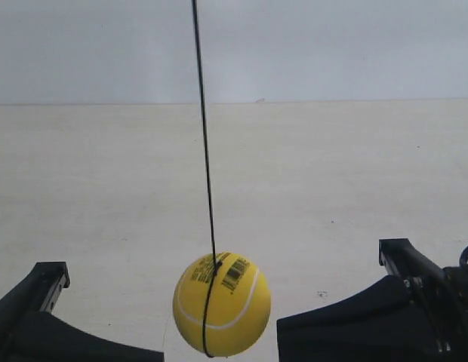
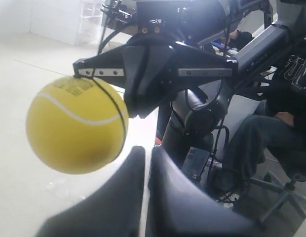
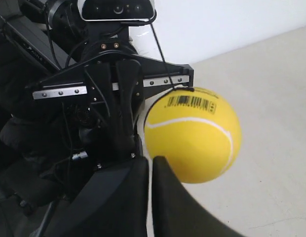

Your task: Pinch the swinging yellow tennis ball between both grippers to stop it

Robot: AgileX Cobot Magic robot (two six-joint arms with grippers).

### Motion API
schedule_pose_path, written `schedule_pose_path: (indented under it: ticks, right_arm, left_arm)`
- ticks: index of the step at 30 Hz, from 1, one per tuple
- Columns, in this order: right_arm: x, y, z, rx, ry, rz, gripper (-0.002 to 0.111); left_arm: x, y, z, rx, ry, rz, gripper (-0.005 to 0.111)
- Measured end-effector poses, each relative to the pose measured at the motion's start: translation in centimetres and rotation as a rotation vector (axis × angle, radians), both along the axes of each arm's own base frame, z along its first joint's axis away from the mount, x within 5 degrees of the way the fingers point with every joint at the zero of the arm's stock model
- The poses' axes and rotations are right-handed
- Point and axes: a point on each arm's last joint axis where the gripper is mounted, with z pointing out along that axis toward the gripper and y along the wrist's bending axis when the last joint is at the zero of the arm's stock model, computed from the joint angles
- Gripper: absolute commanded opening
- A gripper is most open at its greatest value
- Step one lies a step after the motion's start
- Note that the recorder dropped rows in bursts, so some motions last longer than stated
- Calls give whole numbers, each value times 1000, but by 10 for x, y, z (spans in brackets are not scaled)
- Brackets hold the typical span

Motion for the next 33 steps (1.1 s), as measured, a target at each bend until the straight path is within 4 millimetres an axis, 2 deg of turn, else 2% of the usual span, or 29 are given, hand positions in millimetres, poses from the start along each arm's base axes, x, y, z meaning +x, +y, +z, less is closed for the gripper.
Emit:
schedule_pose_path:
  ticks: [33]
  right_arm:
    - [3, 0, 4, 44, 19, -38, 0]
  left_arm:
    - [1, 0, 6, -66, -12, 15, 5]
